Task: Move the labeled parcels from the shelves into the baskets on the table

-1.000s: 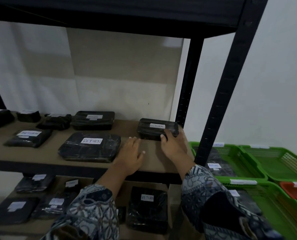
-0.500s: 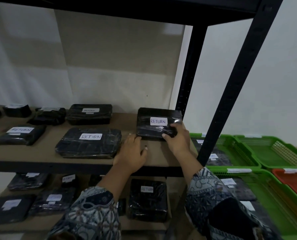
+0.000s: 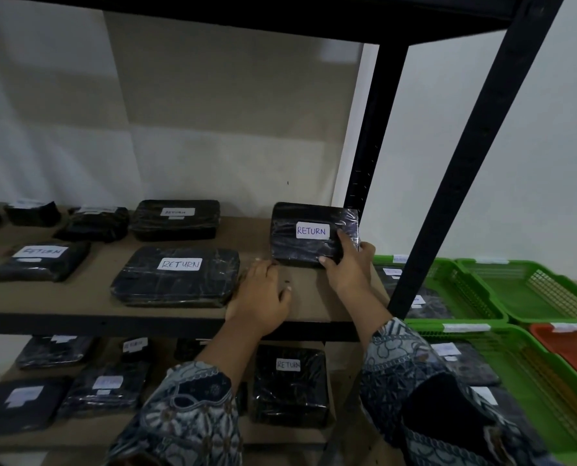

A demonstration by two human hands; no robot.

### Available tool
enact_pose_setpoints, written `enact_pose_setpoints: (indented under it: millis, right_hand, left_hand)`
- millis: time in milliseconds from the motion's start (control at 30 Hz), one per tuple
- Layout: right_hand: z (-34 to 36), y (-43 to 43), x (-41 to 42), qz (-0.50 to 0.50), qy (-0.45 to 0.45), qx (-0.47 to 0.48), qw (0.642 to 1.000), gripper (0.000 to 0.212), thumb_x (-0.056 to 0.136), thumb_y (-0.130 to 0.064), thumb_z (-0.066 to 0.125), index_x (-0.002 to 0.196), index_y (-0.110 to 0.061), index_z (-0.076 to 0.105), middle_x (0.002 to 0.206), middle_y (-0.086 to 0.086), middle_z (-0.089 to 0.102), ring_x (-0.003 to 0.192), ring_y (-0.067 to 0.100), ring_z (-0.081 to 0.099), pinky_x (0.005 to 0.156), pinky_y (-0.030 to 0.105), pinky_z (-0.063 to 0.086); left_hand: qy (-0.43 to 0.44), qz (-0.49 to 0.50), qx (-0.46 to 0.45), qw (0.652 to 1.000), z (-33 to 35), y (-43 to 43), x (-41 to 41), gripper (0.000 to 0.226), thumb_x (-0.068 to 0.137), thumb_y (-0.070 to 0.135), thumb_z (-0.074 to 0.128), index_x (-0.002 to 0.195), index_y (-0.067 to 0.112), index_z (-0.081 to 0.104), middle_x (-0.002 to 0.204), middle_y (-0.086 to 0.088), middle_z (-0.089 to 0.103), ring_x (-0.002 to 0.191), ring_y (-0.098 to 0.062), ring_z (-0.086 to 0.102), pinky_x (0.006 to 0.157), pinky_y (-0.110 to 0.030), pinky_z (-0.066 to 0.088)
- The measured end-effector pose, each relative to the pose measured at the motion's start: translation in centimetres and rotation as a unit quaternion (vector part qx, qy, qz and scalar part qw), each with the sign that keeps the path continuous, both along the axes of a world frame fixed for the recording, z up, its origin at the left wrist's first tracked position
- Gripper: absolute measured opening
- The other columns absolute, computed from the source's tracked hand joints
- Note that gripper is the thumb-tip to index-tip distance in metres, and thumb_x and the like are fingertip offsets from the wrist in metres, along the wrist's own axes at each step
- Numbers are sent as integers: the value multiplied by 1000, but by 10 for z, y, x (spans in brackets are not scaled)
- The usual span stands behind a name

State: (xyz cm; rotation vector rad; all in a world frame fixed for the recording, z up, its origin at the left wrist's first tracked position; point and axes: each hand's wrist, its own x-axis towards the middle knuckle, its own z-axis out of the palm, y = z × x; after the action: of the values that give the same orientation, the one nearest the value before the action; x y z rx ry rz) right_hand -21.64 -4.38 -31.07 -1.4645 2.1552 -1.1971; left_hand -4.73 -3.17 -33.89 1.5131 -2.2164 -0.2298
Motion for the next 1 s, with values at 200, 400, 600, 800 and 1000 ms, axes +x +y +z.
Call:
enact_pose_setpoints:
  millis: [200,400,600,800,1000]
  right_hand:
    - [9,-21,-5,-2,64,80,995,55,94,-39,52,143,-22,35,141,14,24,119,35,46,101,37,39]
    - [9,-28,-7,2,110,98,989,50,97,-44,42,141,-21,38,144,18,28,129,36,37,104,40,37]
    - [-6,11,9,20,208,13,978,53,97,-38,41,145,-21,28,155,14,15,143,33,13,113,44,27]
    - [-16,60,28,66,293,36,953,56,98,-39,37,149,-21,22,157,11,18,146,28,10,117,42,20]
    - [-17,103,40,77,325,44,941,57,99,-36,33,150,-17,19,158,11,14,147,27,3,119,40,5]
  left_hand:
    - [-25,-3,-6,1000,-2,-1,1,55,95,38,37,140,5,36,146,-13,31,138,-24,19,114,-34,15]
    - [-28,-13,-10,999,-2,-1,1,54,96,37,36,139,4,37,145,-13,33,137,-25,21,114,-34,15]
    - [-31,-26,-27,999,2,2,1,51,96,33,36,136,2,39,143,-16,37,136,-27,23,114,-38,14]
    - [-60,-42,-32,997,6,25,5,59,98,35,32,148,9,16,155,-10,17,143,-23,7,116,-36,1]
    - [-69,-68,-70,993,3,67,9,60,98,34,32,148,9,12,156,-9,12,144,-22,2,116,-35,-1]
